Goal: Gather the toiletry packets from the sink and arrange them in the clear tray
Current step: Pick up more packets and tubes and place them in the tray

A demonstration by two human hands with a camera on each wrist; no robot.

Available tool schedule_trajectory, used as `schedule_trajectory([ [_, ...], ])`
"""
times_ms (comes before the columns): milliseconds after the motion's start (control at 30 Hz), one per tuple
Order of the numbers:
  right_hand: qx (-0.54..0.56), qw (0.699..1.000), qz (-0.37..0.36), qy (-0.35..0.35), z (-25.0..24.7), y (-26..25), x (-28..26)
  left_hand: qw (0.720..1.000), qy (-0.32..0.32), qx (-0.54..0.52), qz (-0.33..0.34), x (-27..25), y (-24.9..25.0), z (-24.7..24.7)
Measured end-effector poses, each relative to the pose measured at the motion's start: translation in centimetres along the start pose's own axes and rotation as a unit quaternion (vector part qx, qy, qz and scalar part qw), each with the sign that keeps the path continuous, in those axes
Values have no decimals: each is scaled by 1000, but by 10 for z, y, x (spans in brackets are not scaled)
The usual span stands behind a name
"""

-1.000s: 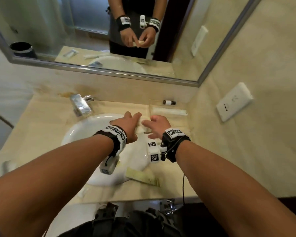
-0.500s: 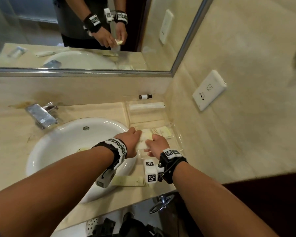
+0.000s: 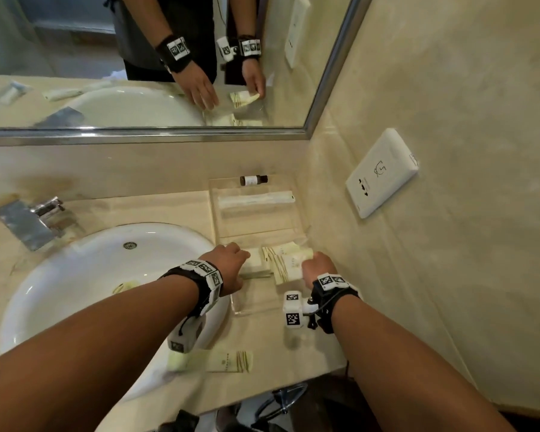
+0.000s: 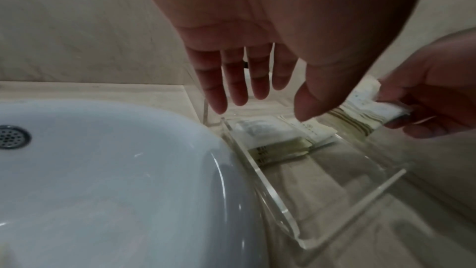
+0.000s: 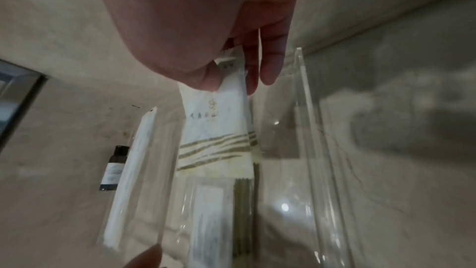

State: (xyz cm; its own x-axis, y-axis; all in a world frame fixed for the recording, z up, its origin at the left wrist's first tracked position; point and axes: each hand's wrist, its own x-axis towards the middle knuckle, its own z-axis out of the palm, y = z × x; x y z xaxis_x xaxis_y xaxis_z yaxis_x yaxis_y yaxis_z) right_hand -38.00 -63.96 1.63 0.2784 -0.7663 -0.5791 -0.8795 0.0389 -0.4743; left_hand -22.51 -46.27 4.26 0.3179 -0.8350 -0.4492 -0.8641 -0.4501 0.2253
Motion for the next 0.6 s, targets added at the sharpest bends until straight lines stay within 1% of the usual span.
schedule_trajectory([
  [167, -16, 1000, -13, 0, -6, -13, 21, 1000, -15, 4, 25, 34, 15, 8],
  [367, -50, 998, -11, -40, 2, -18, 55, 996, 6, 37, 78, 68, 30, 15],
  [467, -72, 996, -24, -41, 8, -18, 64, 994, 12, 60, 95, 79, 38, 27],
  [533, -88, 995, -41, -33, 11, -15, 70, 992, -1, 69, 101, 84, 42, 33],
  [600, -108, 992, -60, -25, 14, -12, 73, 991, -29, 79, 104, 86, 45, 35],
])
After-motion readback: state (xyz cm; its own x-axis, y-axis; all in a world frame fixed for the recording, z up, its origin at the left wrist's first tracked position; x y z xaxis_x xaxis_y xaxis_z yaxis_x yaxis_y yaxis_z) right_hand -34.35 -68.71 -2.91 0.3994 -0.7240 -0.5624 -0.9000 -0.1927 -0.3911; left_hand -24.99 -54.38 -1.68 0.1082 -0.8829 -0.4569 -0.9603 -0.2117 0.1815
